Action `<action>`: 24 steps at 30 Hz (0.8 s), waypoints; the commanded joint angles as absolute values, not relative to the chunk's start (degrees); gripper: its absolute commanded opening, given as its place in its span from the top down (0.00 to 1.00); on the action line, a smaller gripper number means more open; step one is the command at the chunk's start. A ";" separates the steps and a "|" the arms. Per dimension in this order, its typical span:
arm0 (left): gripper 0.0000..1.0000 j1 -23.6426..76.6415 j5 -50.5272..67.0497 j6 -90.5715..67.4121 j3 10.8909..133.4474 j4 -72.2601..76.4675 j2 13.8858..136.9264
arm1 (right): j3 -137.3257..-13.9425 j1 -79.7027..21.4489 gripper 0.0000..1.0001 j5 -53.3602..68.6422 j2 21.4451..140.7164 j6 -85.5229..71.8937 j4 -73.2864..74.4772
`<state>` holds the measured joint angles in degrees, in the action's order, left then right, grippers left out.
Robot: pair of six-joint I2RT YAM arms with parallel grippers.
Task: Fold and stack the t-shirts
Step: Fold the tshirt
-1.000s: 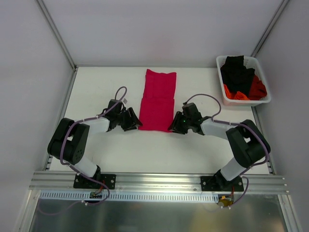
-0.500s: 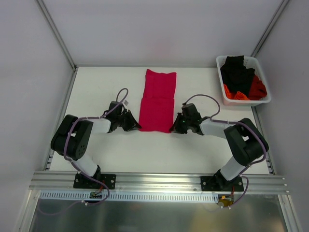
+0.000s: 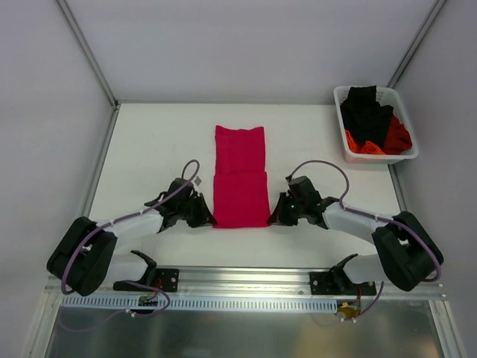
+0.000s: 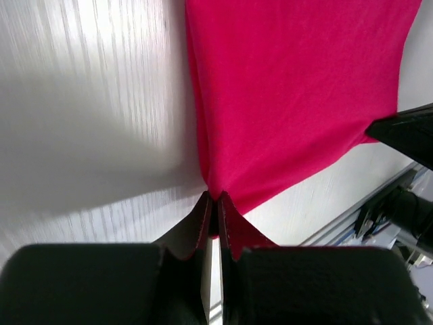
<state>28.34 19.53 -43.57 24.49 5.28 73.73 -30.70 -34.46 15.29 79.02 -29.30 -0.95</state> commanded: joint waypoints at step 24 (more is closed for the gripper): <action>1.00 22.85 3.51 -41.67 58.96 -23.20 71.44 | -62.03 -26.55 1.00 12.83 78.37 -18.64 20.04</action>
<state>25.08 7.22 -46.96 53.43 -20.97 67.94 -56.53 -29.17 14.50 74.70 -23.59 18.02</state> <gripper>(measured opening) 0.014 0.022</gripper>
